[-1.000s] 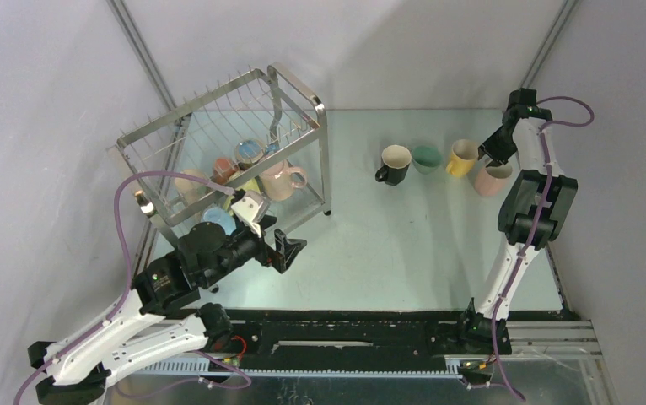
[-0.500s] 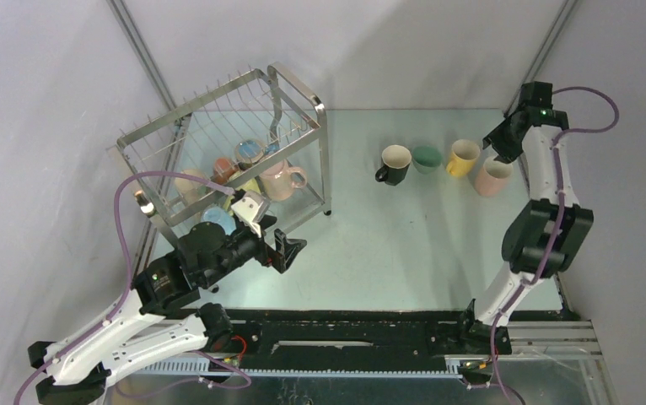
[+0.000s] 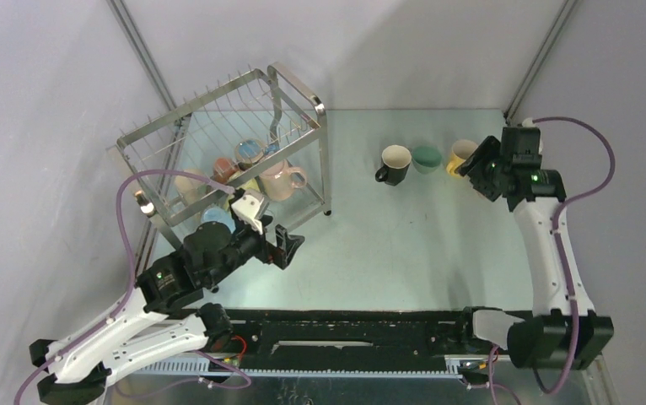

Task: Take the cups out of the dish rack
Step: Place the cup at the center of the board, then unload the cup from the dish rack.

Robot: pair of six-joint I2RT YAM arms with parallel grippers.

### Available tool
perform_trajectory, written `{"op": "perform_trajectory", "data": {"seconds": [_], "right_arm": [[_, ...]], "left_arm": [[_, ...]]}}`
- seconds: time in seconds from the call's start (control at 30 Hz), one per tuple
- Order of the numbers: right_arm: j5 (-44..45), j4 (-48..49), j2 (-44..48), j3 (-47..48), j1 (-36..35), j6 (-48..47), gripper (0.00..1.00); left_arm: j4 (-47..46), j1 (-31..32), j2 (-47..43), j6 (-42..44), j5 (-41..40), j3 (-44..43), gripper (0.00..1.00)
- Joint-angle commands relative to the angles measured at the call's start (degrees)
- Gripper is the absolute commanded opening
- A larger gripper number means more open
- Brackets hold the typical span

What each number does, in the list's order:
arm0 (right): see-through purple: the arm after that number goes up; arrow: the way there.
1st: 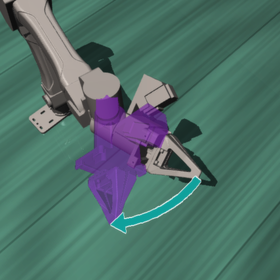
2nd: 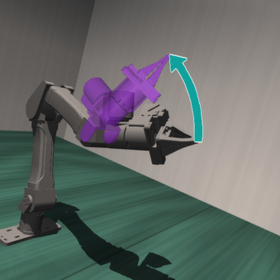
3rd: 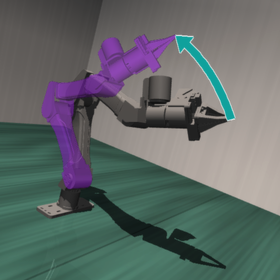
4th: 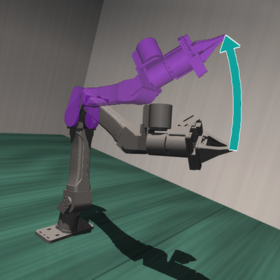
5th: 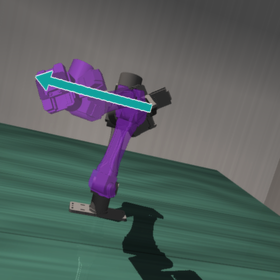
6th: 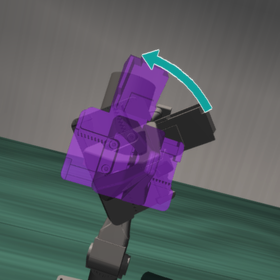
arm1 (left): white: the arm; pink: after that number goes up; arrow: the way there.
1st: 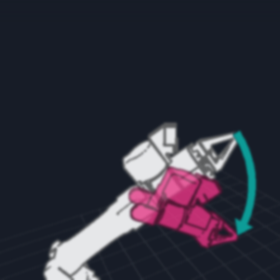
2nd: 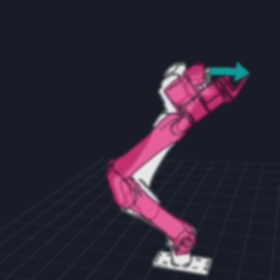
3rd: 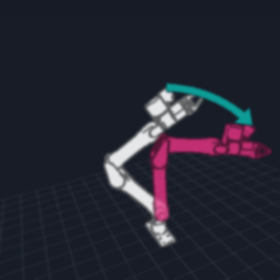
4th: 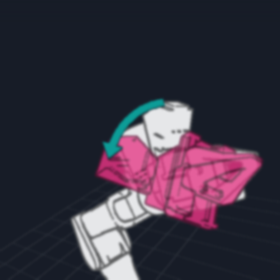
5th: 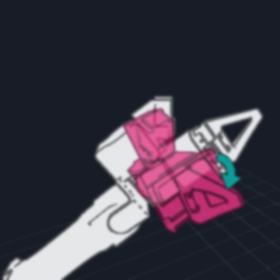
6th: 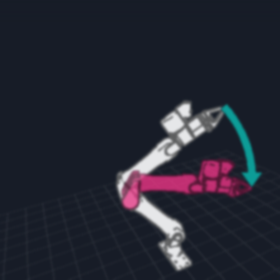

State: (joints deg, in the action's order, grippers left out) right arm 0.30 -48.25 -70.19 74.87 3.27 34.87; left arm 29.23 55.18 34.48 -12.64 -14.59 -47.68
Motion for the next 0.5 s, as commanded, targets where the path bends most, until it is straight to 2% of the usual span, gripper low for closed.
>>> {"op": "perform_trajectory", "data": {"seconds": [0.0, 0.3, 0.47], "right_arm": [[-1.3, 0.8, 7.4, -4.4, -3.1, -0.1, 0.69], [-6.4, -0.2, 20.9, -15.8, -9.1, -0.2, 0.81], [-8.9, -1.3, 28.2, -19.9, -10.3, -1.0, 0.90]], "left_arm": [[0.9, -0.3, 1.2, -4.4, -4.7, -0.1, 1.00], [4.1, -0.2, 3.4, -17.5, -18.2, 2.4, 1.00], [3.5, 0.0, 5.4, -28.7, -30.7, 6.6, 1.00]]}}
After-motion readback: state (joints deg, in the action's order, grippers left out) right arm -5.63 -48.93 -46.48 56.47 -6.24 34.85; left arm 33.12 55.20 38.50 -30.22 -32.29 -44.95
